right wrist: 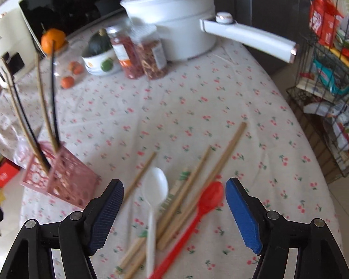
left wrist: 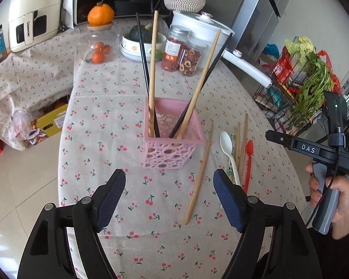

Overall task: Organize utensils
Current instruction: 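Lower both wooden chopsticks into the pink basket and open both tools, then grasp the red plastic spoon by its handle with the right tool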

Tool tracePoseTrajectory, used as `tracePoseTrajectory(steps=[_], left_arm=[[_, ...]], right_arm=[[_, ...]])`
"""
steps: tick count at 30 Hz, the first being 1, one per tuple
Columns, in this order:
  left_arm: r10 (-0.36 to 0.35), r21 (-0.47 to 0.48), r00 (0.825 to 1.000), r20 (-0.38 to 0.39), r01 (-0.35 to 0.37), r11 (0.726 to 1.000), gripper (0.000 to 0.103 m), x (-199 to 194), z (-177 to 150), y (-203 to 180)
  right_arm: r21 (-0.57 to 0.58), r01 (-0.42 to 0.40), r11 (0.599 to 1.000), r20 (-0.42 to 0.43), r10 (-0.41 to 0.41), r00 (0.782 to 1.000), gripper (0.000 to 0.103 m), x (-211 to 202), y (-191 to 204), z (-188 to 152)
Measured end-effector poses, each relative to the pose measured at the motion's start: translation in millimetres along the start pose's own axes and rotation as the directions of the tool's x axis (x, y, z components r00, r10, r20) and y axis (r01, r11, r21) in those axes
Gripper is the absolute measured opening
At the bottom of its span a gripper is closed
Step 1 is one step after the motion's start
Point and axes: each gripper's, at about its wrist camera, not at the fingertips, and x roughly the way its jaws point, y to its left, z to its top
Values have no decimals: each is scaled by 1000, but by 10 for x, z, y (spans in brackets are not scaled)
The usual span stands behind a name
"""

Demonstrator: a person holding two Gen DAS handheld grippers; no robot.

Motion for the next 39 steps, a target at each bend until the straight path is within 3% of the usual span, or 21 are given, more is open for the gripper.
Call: tracePoseTrajectory(steps=[6,14,20,22,26,31,39], left_arm=[[-26,-2,998,-54,25,1000,80,165,-44,-66],[-63,6,993,-96,64,998,80,342,-24,-87],[-130,-30,984,-119,127,991,80,430,23,-83],[-134,-23,984,-120,132,991,78,442,29,-115],[-134,2,983,-128,135,991,67,470,19,-201],[-115,58,981,-157,126,990,44,560,-24,-351],[-59,208,981,-184,98,973,41,787,-123,-834]], right_arm=[[77,4,997,-177,10,984,77,416,-218,-128],[46,37,998,-263,-23,965,77,744,-99,-182],[50,-39,998,-316,53,947,40,879,-49,-226],[58,-46,997,-329,62,942,22,913,-77,-245],[80,-55,995,-333,79,940,7,932,-179,-226],[49,-17,999,-342,33,939,4,892,-226,-214],[119,28,993,-361,17,932,4,757,-602,-262]])
